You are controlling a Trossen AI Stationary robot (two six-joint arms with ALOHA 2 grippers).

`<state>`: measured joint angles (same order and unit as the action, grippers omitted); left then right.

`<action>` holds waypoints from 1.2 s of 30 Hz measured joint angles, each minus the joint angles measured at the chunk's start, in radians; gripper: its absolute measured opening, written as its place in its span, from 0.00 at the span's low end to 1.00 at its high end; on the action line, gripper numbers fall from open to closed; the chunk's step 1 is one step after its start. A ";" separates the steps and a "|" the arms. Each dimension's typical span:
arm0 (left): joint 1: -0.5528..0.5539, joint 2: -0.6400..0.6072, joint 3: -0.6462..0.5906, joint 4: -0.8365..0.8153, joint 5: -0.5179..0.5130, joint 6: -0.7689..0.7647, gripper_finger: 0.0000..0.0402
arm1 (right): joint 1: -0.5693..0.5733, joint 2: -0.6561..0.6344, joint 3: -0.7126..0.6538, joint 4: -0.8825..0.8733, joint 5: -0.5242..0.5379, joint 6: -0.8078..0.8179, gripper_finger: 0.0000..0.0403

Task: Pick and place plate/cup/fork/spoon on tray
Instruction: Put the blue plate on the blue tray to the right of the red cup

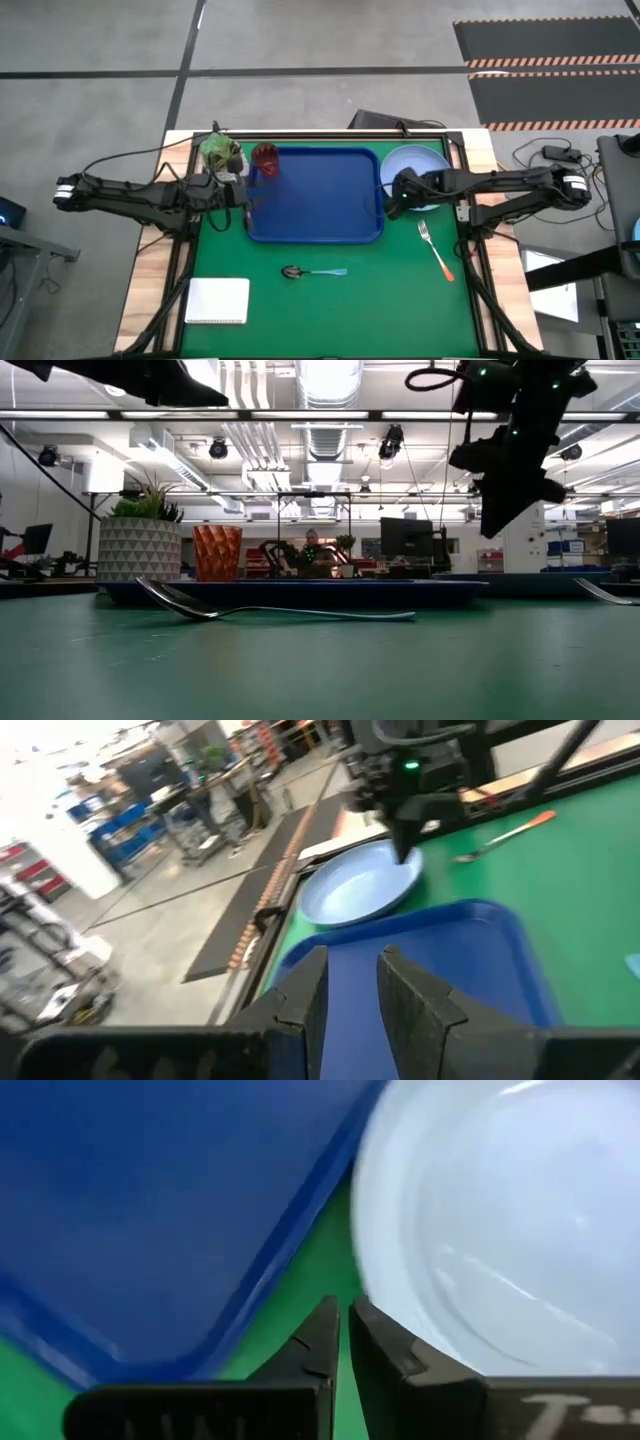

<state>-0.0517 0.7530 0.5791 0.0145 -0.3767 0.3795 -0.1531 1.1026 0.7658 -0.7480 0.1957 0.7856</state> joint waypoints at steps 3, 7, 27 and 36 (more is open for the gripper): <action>0.000 0.008 -0.001 0.005 -0.042 -0.002 0.18 | -0.003 0.030 0.000 0.028 -0.043 -0.179 0.04; 0.000 0.013 -0.001 0.006 -0.052 -0.002 0.18 | -0.003 0.065 0.000 0.039 -0.039 -0.301 0.04; 0.000 0.015 -0.001 0.008 -0.052 -0.006 0.18 | -0.004 0.090 -0.088 0.174 0.096 -0.648 0.42; 0.000 0.015 -0.001 0.006 -0.052 -0.006 0.18 | -0.004 0.090 -0.202 0.272 0.094 -0.575 0.39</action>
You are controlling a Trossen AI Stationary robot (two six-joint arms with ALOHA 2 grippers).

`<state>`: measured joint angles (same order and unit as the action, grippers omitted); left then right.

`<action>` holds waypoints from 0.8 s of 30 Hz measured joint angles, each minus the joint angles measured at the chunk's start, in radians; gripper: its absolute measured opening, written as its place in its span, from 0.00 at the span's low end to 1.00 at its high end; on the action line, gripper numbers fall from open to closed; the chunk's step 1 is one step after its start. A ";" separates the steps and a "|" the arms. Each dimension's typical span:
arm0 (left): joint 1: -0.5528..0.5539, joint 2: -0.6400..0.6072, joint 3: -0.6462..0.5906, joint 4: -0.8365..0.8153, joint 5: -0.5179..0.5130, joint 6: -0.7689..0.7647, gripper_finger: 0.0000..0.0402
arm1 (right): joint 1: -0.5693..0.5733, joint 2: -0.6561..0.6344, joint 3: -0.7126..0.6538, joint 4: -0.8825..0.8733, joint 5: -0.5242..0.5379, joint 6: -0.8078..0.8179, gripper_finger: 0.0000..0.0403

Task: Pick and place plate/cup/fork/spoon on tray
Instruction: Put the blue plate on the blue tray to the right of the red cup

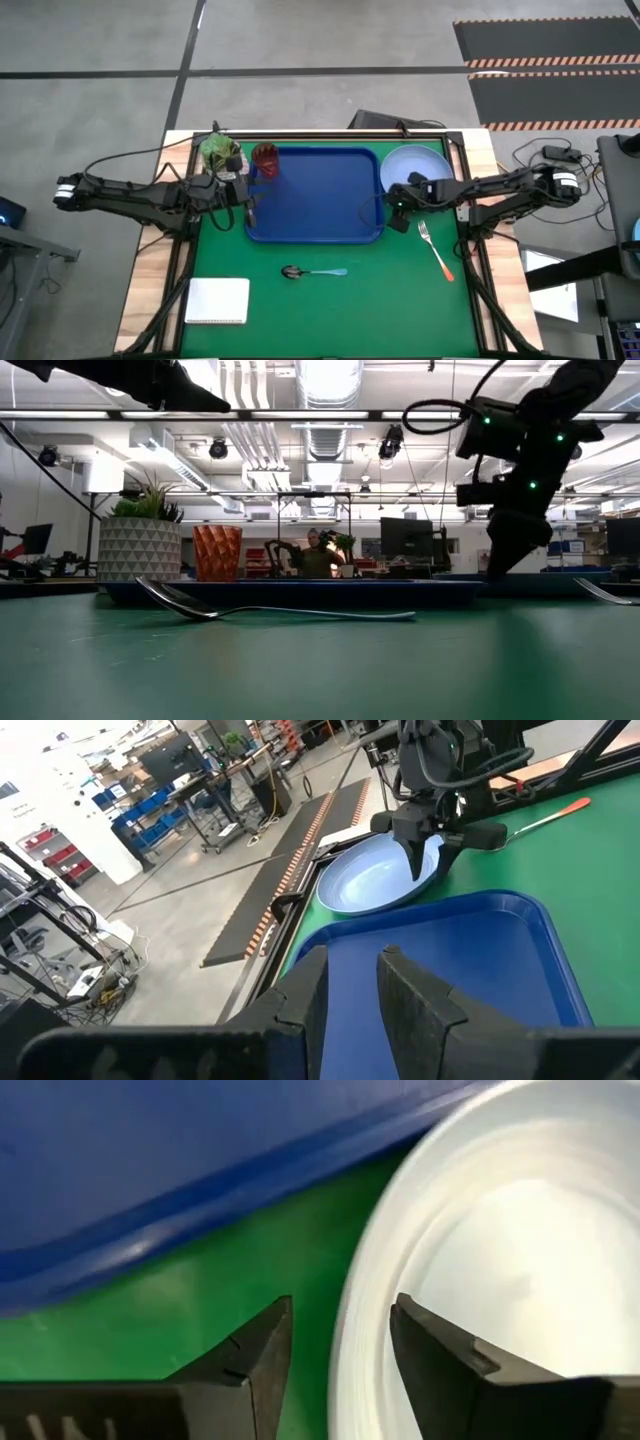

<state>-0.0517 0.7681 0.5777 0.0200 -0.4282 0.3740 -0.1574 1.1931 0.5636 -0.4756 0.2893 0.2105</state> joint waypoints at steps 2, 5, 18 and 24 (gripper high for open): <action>0.000 0.000 0.000 0.000 0.000 0.002 0.18 | 0.000 0.000 -0.020 0.020 0.000 0.009 0.37; 0.000 0.000 0.000 0.001 0.000 0.003 0.18 | 0.000 0.000 -0.040 0.053 0.000 0.015 0.34; 0.000 0.000 0.000 0.003 0.000 0.007 0.18 | 0.000 0.000 -0.060 0.076 0.000 0.018 0.10; 0.000 0.000 0.000 0.003 0.000 0.007 0.18 | 0.000 0.000 -0.060 0.072 0.008 0.018 0.03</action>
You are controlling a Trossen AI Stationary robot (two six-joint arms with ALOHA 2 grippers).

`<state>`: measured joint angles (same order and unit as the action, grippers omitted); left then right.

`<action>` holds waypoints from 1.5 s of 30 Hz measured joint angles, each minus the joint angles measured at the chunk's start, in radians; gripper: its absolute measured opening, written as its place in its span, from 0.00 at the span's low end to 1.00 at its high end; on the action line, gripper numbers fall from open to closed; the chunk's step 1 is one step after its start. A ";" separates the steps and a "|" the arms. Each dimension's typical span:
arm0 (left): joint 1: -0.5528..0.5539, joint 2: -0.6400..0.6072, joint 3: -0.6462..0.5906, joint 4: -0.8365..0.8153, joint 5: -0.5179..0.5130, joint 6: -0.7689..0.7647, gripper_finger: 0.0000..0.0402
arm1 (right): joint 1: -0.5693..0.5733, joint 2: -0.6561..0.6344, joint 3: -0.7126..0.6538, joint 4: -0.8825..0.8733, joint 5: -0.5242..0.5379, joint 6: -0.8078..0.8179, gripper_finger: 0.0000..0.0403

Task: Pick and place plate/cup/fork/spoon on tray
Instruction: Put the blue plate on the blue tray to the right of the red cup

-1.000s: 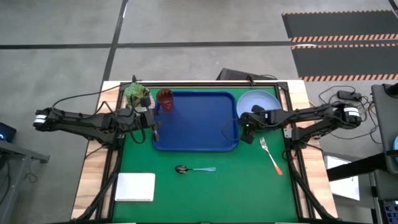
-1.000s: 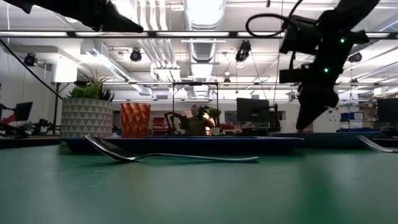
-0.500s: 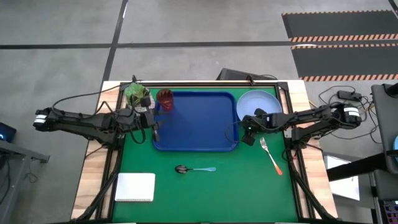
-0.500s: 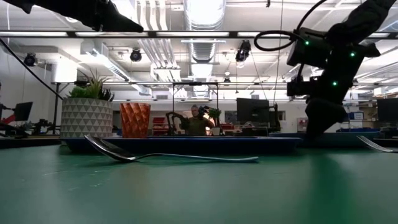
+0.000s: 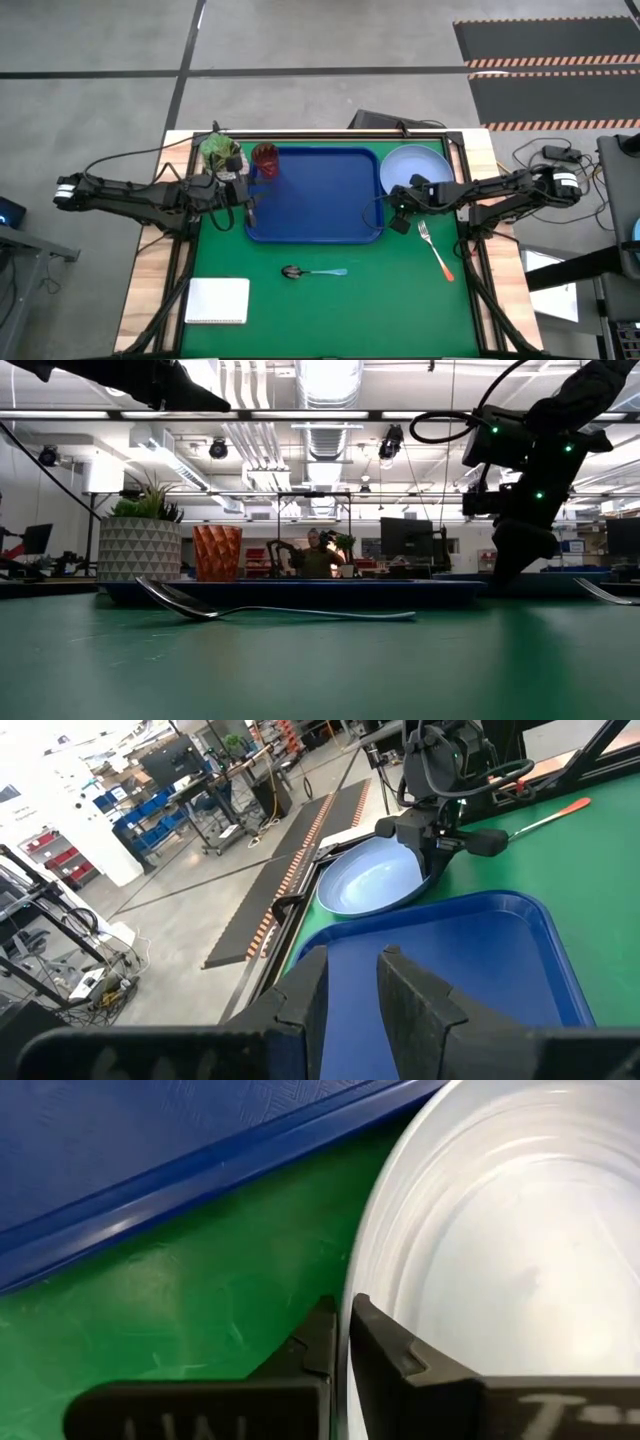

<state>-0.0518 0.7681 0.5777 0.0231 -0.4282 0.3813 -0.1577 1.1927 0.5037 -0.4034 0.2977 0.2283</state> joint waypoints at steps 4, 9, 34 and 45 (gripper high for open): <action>0.000 0.000 0.000 0.000 0.000 0.000 0.18 | 0.000 -0.003 0.007 -0.016 -0.001 0.000 0.03; 0.000 0.000 0.000 -0.001 0.000 0.000 0.18 | 0.000 -0.005 0.075 -0.094 0.021 -0.008 0.03; 0.000 0.000 0.000 -0.001 0.000 0.002 0.18 | 0.085 0.056 0.394 -0.048 0.097 -0.169 0.03; 0.000 0.000 0.000 0.005 0.000 0.002 0.18 | 0.142 0.359 0.643 -0.038 0.096 -0.322 0.03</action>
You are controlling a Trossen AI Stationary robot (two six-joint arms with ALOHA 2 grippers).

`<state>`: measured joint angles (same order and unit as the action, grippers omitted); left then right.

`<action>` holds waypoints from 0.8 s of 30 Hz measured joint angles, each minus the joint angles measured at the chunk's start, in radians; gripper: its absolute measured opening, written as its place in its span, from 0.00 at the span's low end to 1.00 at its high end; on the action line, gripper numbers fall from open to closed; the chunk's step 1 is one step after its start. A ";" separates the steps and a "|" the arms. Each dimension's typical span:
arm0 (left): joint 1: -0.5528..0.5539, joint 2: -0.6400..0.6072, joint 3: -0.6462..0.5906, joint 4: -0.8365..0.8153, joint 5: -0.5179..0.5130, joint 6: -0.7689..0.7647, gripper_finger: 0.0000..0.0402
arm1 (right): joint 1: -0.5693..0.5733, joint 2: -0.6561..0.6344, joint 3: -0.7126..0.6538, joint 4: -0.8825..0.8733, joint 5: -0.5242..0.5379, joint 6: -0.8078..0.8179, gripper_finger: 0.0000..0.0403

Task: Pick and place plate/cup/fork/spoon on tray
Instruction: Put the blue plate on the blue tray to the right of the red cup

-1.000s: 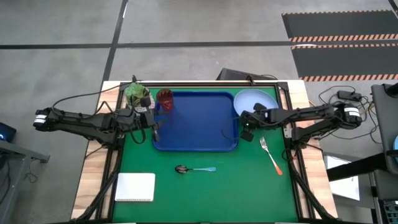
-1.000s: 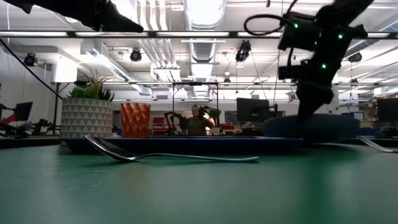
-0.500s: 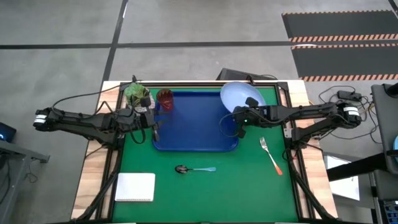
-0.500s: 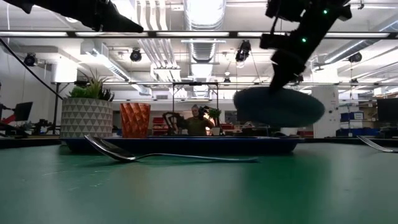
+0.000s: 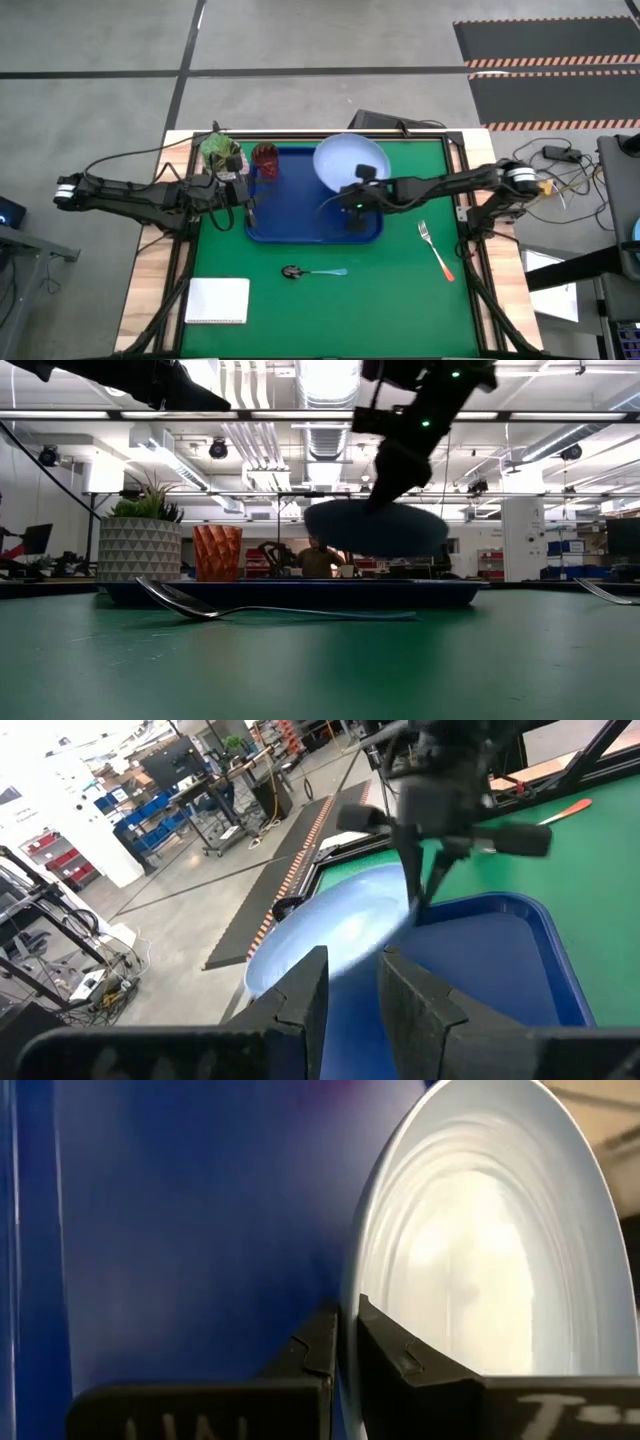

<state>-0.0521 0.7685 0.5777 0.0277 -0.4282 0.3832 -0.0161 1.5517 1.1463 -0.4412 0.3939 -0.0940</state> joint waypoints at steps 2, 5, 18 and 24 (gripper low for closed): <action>0.000 0.000 0.000 0.000 0.000 0.000 0.18 | 0.007 0.052 0.046 -0.002 0.000 -0.029 0.03; 0.000 0.000 0.000 0.001 0.000 0.000 0.18 | 0.016 0.120 0.100 -0.002 0.000 -0.065 0.03; 0.000 0.000 -0.006 0.003 0.000 0.000 0.18 | 0.027 0.269 0.191 0.015 -0.033 -0.091 0.03; 0.000 0.001 -0.008 0.015 0.000 0.014 0.18 | 0.027 0.291 0.188 0.055 -0.079 -0.071 0.03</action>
<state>-0.0517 0.7696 0.5700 0.0426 -0.4281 0.3972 0.0113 1.8423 1.3338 -0.3860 0.3145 -0.1645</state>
